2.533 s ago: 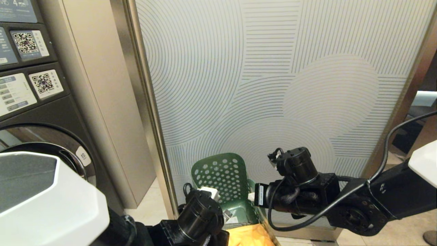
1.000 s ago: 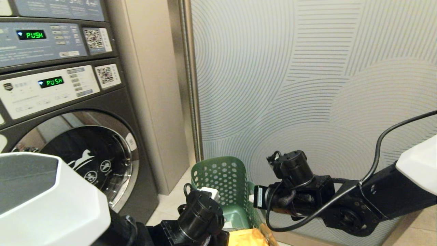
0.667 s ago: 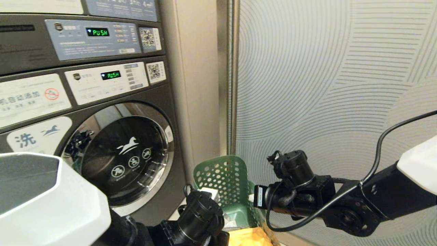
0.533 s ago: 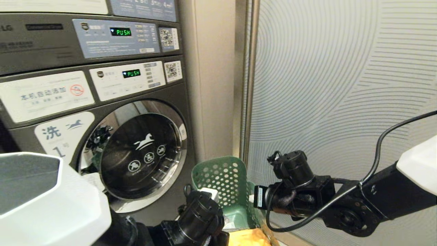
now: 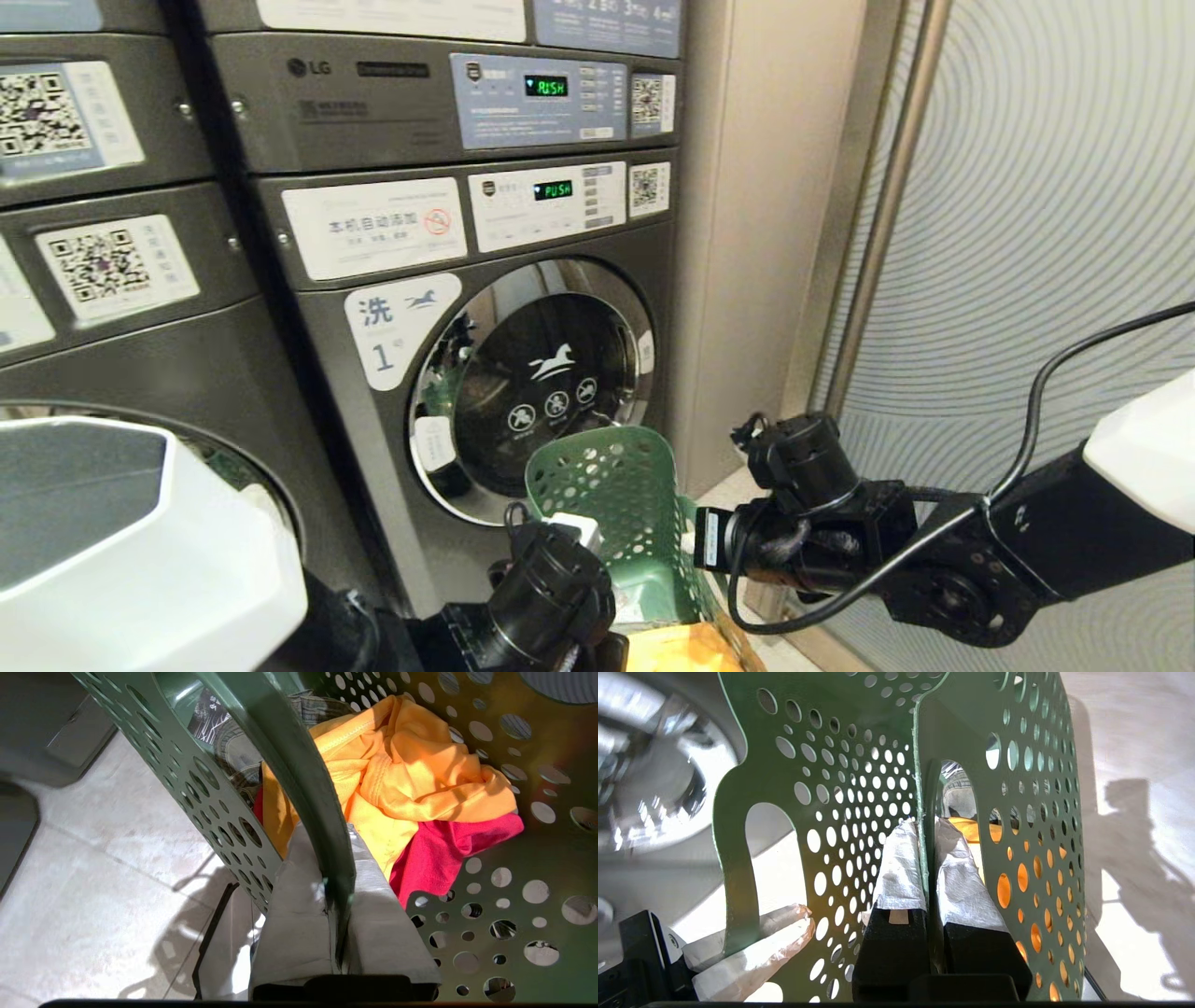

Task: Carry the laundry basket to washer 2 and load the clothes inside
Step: Pick up the clothes basket and put it beside the washing machine

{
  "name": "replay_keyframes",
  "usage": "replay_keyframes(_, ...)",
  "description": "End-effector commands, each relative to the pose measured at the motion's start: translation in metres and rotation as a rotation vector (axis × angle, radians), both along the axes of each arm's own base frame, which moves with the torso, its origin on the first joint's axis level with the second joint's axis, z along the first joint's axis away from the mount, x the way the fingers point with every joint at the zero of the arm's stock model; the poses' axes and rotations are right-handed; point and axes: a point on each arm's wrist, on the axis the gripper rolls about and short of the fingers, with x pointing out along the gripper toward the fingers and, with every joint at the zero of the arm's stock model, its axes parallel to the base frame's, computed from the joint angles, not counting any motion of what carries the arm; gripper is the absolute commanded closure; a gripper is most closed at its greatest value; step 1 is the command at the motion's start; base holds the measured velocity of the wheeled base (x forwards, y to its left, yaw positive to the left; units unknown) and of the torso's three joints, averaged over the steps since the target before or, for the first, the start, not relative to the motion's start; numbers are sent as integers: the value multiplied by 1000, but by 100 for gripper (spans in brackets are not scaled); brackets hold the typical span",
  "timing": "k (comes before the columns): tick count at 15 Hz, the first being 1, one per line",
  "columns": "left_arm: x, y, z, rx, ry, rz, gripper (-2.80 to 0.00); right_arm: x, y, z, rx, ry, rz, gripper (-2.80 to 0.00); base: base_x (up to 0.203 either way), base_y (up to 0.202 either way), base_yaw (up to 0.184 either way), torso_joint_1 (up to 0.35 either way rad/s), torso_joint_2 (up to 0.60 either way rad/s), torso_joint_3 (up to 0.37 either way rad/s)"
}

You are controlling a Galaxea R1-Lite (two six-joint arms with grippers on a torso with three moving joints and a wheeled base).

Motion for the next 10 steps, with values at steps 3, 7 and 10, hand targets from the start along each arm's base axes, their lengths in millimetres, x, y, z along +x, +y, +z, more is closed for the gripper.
replay_keyframes(3, 0, 0, -1, -1, 1, 3, 0, 0, 0, 0, 3, 2, -1, 0, 1, -8, 174, 0, 1, 2)
replay_keyframes(7, 0, 0, -1, 0, 1, 3, 0, -1, 0, -1, 2, 4, -1, 0, 1, -9, 177, 2, 3, 2)
replay_keyframes(10, 0, 1, -1, 0, 1, 3, 0, -2, -1, -2, -1, 7, -1, 0, 0, -11, 177, -1, 4, 1)
